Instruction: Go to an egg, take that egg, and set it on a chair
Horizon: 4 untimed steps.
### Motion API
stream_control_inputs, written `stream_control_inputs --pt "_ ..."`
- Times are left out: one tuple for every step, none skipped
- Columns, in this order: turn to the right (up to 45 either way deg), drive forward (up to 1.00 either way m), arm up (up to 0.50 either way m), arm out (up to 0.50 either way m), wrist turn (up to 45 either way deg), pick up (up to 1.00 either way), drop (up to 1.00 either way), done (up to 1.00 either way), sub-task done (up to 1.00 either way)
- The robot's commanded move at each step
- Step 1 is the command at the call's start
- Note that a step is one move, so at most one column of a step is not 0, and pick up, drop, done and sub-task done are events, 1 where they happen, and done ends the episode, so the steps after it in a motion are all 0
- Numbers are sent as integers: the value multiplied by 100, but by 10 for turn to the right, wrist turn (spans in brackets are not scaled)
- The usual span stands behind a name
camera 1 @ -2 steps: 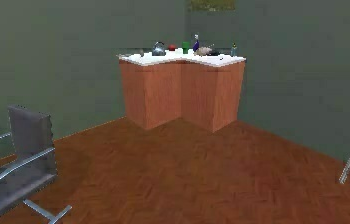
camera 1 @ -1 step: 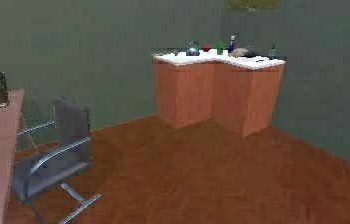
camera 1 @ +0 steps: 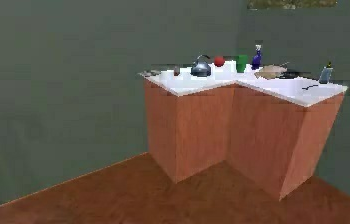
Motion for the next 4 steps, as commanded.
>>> stream_control_inputs --pt "0 95 0 0 0 0 0 0 0" --pt "-450 0 0 0 0 0 0 0 0" --pt "-390 0 0 0 0 0 0 0 0" --pt "450 0 0 0 0 0 0 0 0"
